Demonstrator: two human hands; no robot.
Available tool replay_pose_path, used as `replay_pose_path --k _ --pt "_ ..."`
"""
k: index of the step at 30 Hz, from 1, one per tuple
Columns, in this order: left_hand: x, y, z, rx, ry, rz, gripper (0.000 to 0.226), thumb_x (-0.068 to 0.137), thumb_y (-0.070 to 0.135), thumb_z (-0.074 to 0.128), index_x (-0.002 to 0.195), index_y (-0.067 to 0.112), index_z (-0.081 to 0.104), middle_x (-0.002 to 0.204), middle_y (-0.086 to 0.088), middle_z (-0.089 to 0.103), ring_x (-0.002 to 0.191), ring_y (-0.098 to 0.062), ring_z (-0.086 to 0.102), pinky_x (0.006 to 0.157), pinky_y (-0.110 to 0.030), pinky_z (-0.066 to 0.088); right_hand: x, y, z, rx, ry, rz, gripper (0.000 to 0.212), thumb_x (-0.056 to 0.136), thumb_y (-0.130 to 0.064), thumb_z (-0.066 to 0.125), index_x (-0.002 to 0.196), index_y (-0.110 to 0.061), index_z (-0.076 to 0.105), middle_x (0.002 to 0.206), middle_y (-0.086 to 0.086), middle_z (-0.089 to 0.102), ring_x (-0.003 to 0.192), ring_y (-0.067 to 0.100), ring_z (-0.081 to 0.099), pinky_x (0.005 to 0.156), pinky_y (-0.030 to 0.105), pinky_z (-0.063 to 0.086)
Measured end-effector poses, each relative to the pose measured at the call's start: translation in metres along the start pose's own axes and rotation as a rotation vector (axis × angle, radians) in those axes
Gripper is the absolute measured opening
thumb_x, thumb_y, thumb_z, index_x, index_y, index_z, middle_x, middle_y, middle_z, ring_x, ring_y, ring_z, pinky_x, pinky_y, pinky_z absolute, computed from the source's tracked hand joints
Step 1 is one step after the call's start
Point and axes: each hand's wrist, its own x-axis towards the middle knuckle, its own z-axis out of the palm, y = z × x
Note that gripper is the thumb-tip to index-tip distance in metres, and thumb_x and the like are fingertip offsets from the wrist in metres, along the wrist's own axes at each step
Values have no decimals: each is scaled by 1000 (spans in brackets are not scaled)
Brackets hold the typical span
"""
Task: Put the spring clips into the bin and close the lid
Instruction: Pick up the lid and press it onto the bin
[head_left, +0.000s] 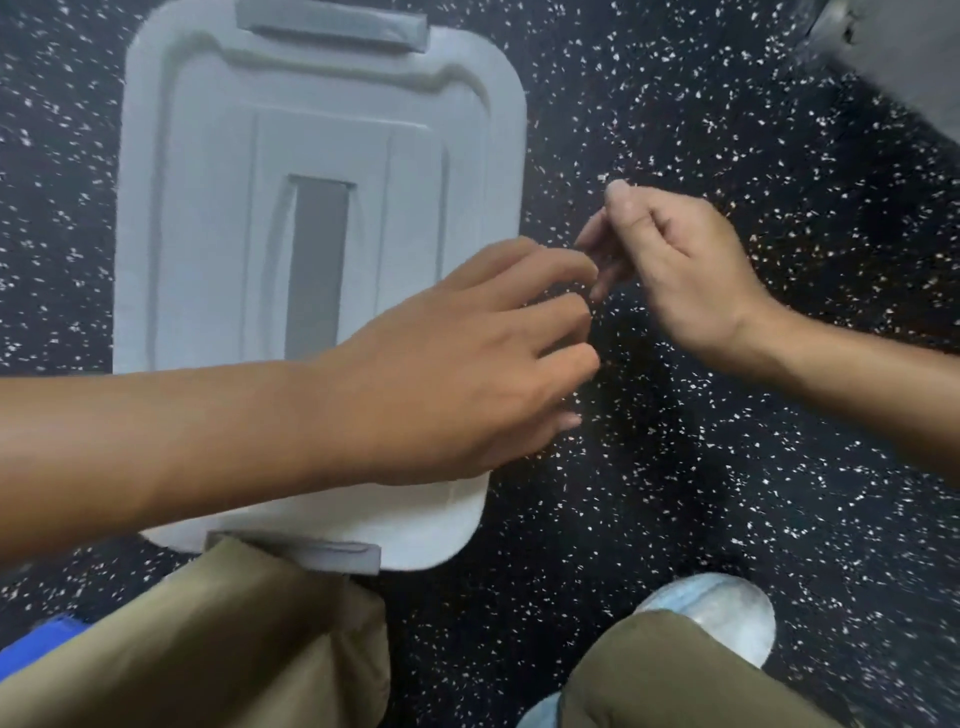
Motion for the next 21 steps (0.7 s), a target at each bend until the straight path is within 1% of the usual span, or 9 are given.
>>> replay_pose_path --k 2,4,6,8,12,17,19,21 --pt "1 0 4 40 -43 -20 40 102 40 40 91 10 63 100 -10 68 125 -35 52 115 -46 26 -5 6 6 11 -6 26 50 105 -44 39 87 -7 68 69 -2 70 58 21 68 64 43 56" --pt "1 1 6 53 -61 -34 43 103 40 35 85 12 62 86 -7 67 108 -33 58 116 -47 24 -7 11 13 60 -2 69 50 103 -45 41 85 -7 67 68 2 71 57 23 66 63 44 55" --pt "1 1 8 55 -47 -49 43 103 39 35 80 13 61 76 -4 63 94 -31 57 116 -47 24 -12 16 19 90 17 100 49 102 -47 41 82 -9 67 68 4 71 56 27 65 62 45 55" --pt "0 3 9 60 -33 -61 40 102 37 38 77 14 60 72 -3 61 87 -31 55 115 -46 26 -18 18 25 91 41 124 48 102 -48 41 80 -13 67 67 4 71 54 23 64 61 43 54" --pt "1 6 6 55 -21 -67 39 100 34 41 74 13 61 67 -2 60 81 -29 52 113 -45 31 -40 13 30 72 80 188 45 105 -41 42 80 -13 67 67 2 72 52 16 62 61 34 53" --pt "4 6 6 92 -56 -74 41 99 36 40 71 14 59 65 -1 60 82 -28 52 112 -44 30 -76 2 29 100 103 302 40 105 -37 42 82 -15 66 70 0 71 52 11 60 61 27 52" --pt "5 9 3 104 -74 -78 38 97 35 43 70 14 58 64 0 59 82 -29 52 111 -44 31 -95 -3 30 51 82 330 38 105 -37 42 82 -18 65 72 0 73 52 10 62 62 29 53" --pt "7 13 -2 124 -92 -95 34 94 31 47 69 13 62 62 1 61 82 -29 53 111 -44 30 -115 -10 28 12 44 358 36 104 -38 43 82 -20 65 73 -2 73 52 11 64 65 33 55"
